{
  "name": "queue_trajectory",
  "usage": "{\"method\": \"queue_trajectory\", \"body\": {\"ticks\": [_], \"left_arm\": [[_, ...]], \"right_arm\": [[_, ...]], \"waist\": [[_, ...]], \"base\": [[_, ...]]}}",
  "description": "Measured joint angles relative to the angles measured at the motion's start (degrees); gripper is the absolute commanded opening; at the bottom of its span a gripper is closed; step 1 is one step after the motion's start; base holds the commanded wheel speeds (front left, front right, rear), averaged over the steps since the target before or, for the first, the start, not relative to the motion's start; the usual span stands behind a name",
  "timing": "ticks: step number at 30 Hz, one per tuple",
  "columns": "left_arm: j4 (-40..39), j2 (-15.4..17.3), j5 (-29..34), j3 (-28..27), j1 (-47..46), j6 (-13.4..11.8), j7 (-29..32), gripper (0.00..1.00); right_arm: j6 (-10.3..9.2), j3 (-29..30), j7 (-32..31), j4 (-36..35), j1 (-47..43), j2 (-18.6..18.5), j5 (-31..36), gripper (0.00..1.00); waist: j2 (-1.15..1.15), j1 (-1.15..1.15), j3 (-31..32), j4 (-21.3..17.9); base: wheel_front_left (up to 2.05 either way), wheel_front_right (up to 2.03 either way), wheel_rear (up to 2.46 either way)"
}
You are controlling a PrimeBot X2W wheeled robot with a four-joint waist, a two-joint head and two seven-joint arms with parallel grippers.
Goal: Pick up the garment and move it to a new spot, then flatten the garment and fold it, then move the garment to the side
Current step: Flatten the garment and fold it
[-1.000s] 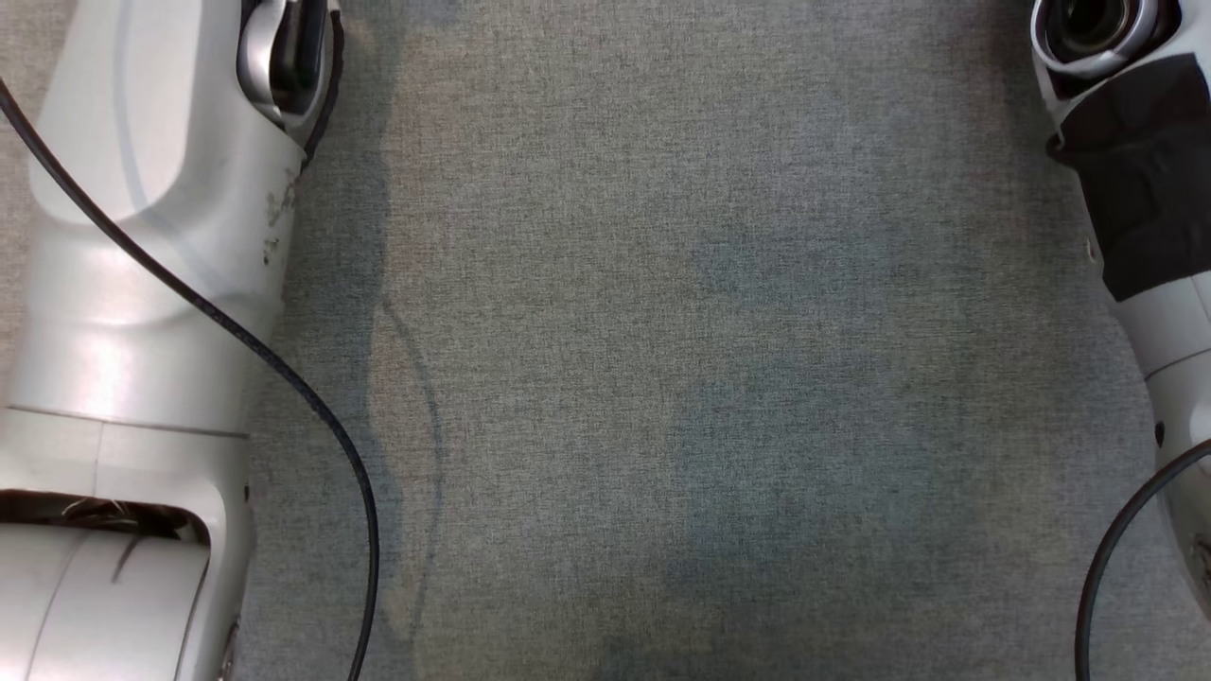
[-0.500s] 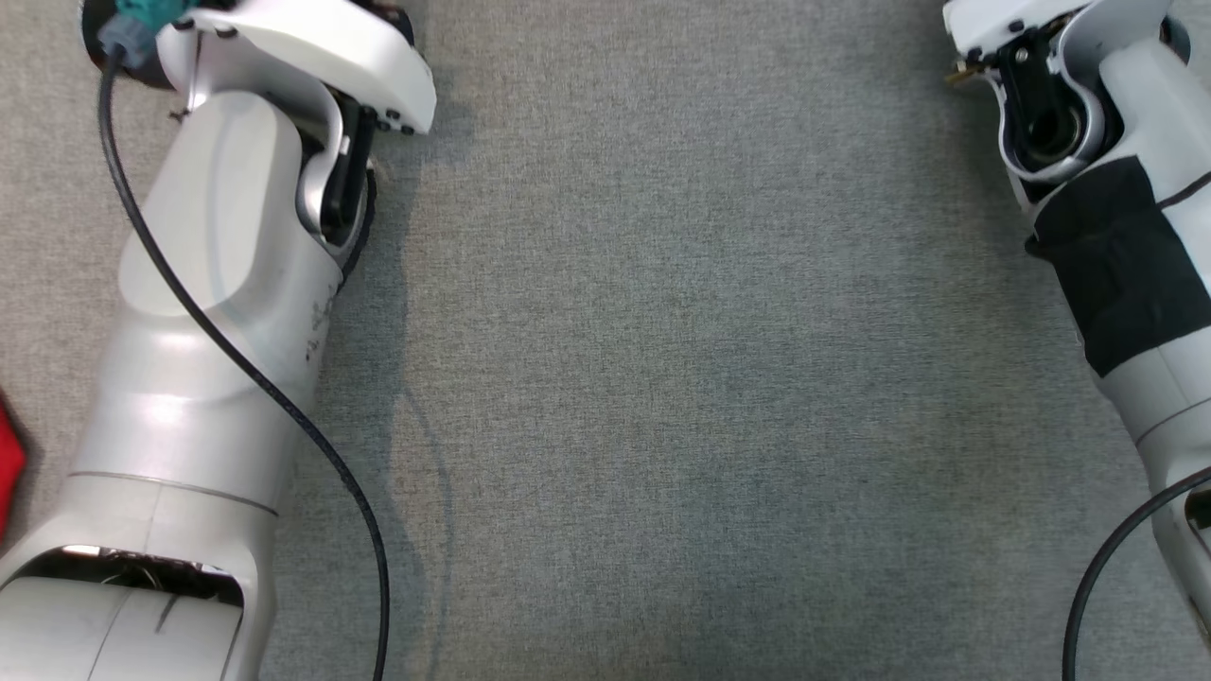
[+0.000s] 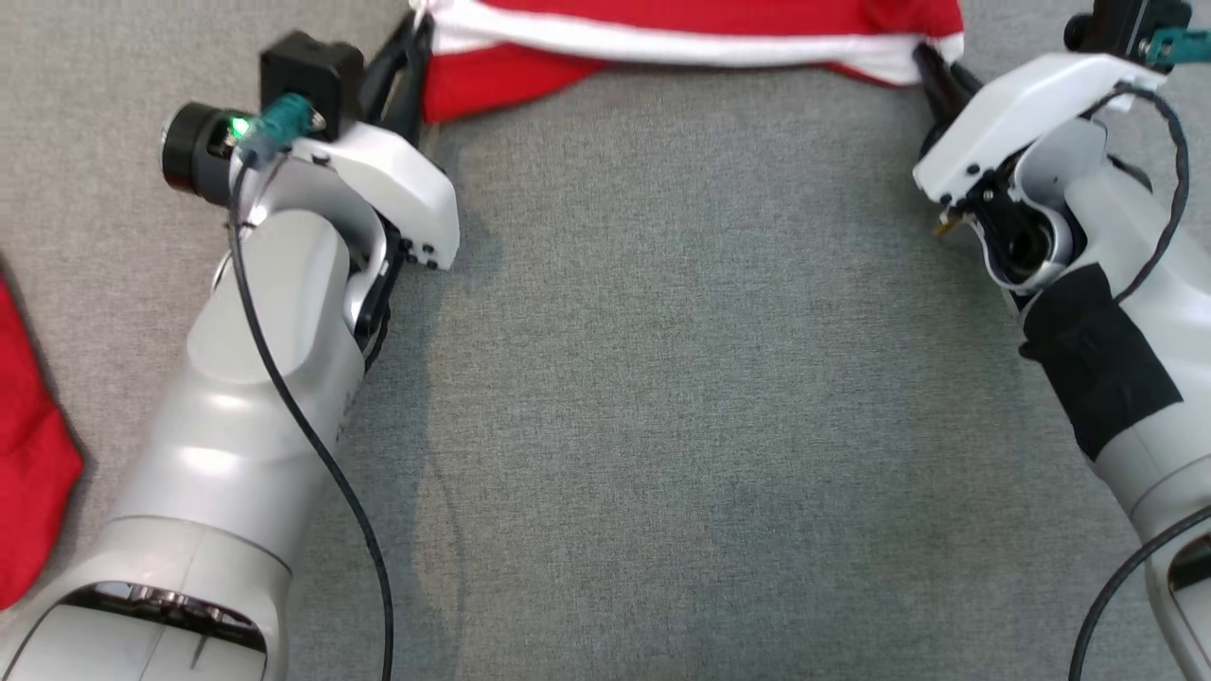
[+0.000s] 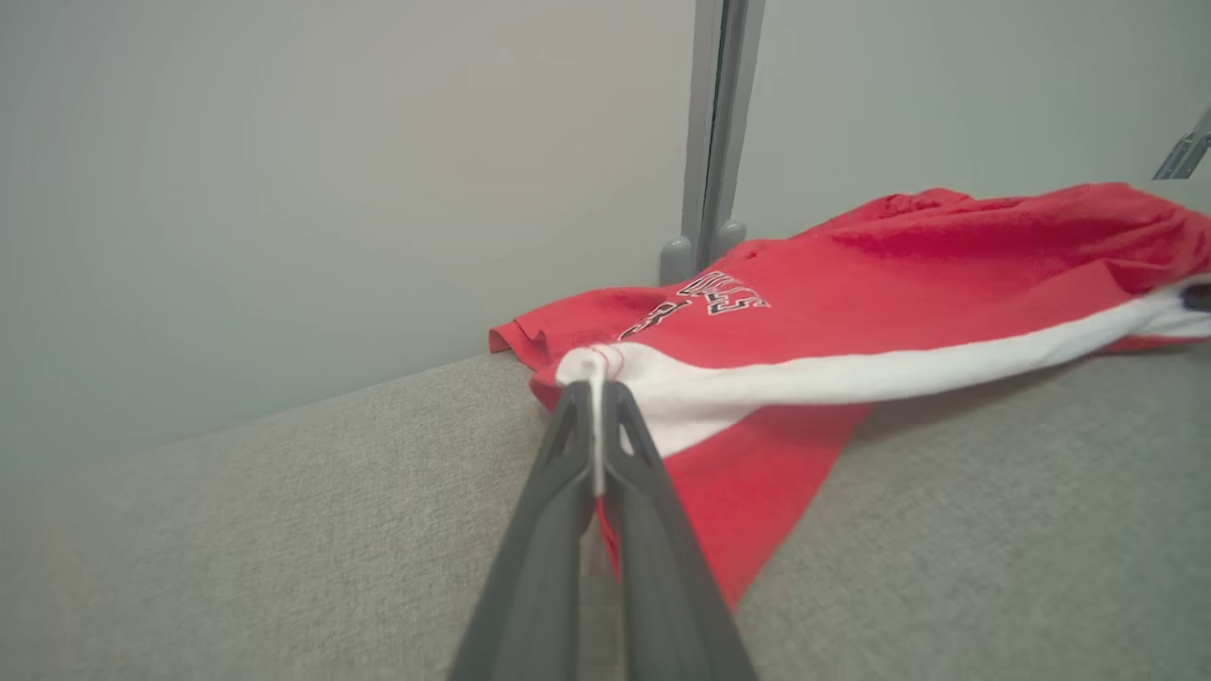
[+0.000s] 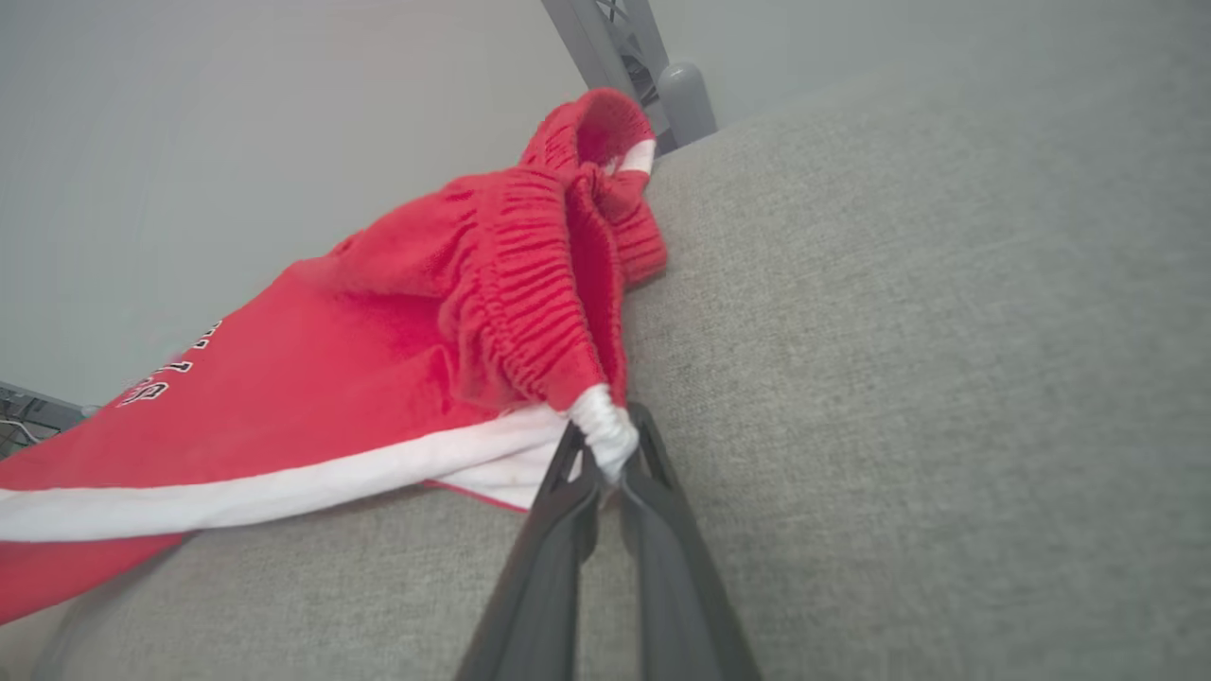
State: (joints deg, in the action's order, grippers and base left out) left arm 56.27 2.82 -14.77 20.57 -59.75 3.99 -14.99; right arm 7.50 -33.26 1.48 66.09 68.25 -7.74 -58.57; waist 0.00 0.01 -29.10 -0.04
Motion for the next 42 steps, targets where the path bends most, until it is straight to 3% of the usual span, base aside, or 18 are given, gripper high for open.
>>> {"method": "queue_trajectory", "body": {"ticks": [17,26,35,42], "left_arm": [[-0.8,2.9,9.4,12.4,8.3,2.9,0.0,0.00],[-11.4,8.1,13.9,17.5,12.1,3.0,0.0,0.00],[-26.0,14.4,17.5,21.0,15.1,1.0,0.0,0.00],[-26.4,17.0,16.7,23.5,17.5,1.6,0.0,0.00]], "right_arm": [[-0.01,-4.6,-5.4,-2.6,-8.5,-2.8,-4.1,0.00],[-0.01,-5.2,-5.4,-3.1,-9.9,-4.2,-6.6,0.00],[-0.01,-5.5,-4.9,-3.3,-9.8,-4.9,-8.4,0.00],[-0.01,-6.3,-5.8,-3.5,-10.0,-5.7,-9.6,0.00]], "waist": [[0.00,0.00,8.2,0.0],[0.00,-0.01,9.8,-0.1],[0.00,-0.01,8.7,0.1],[0.00,-0.01,9.1,0.3]], "base": [[0.00,0.00,0.00],[0.00,0.00,0.00],[0.00,0.00,0.00],[0.00,0.00,0.00]]}}
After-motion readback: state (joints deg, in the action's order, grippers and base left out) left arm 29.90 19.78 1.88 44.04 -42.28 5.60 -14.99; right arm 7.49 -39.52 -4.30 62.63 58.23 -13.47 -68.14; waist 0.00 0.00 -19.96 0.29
